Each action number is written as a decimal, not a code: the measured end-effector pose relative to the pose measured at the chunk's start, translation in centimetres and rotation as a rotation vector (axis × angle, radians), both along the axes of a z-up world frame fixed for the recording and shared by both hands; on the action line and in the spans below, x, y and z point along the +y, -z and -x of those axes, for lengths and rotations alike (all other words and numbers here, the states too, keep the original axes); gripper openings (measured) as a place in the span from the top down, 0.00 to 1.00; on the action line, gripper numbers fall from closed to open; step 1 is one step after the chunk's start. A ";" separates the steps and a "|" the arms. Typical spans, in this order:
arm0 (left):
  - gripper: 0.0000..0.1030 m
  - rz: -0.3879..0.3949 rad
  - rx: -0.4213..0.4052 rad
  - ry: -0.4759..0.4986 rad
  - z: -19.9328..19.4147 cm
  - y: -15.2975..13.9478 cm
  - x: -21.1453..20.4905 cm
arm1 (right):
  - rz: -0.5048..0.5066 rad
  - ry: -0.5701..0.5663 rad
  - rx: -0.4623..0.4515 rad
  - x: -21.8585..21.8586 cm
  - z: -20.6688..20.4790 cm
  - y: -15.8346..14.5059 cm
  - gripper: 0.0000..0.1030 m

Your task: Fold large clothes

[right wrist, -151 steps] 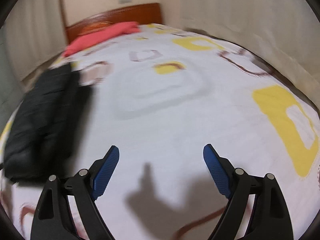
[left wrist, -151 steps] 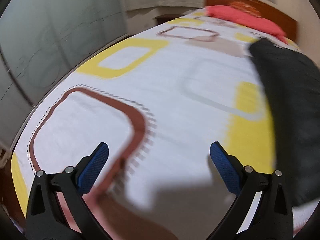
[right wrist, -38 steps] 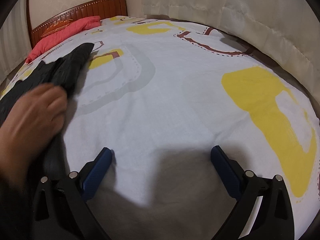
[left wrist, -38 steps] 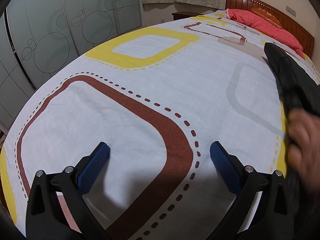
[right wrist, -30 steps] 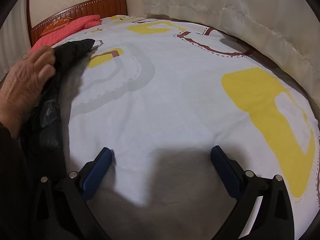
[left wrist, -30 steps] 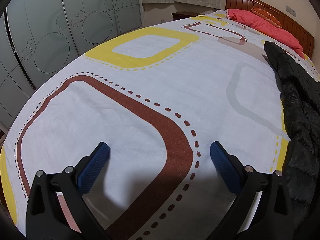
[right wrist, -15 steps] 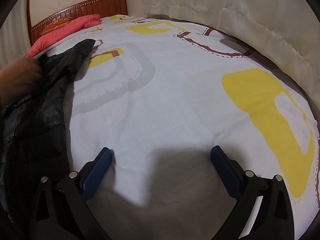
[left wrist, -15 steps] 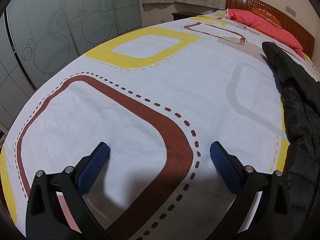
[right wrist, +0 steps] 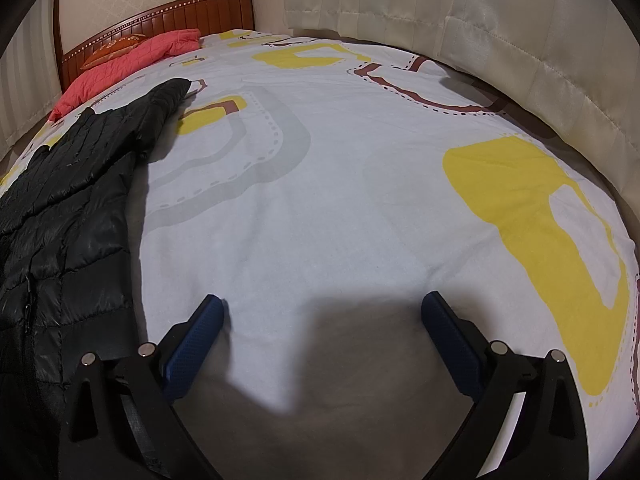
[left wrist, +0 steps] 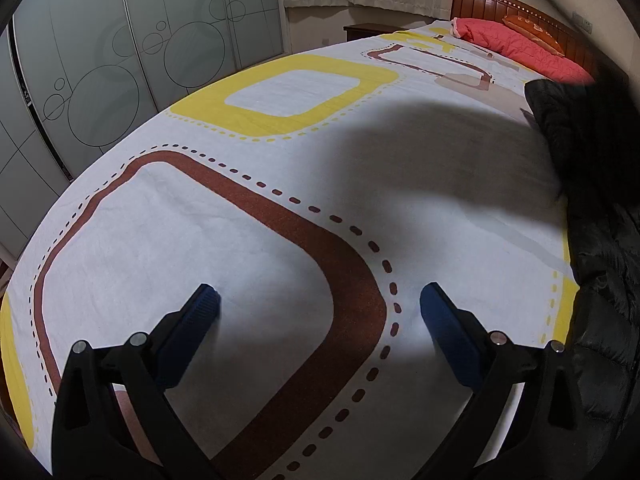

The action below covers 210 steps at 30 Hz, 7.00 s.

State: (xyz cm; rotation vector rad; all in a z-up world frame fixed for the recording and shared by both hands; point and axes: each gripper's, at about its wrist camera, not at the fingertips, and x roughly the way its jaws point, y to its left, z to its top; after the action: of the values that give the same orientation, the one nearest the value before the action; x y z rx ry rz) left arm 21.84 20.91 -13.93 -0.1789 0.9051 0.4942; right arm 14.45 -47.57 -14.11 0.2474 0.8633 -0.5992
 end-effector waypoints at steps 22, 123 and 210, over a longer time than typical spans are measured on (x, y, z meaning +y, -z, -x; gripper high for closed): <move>0.02 0.001 -0.001 0.000 0.0 0.1 0.0 | -0.001 -0.002 -0.001 0.0 0.0 0.0 0.04; 0.02 0.001 -0.004 -0.003 0.6 0.2 -0.3 | -0.003 -0.007 -0.001 -0.2 -0.1 0.2 0.04; 0.02 0.014 -0.210 0.462 24.3 -16.5 -23.2 | 0.088 -0.416 -0.246 23.6 18.2 -16.8 0.04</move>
State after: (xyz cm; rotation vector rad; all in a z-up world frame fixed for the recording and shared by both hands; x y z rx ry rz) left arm -2.47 -2.25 2.52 -0.0296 0.7138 0.0382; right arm -3.78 -23.97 2.68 0.0550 0.6232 -0.2114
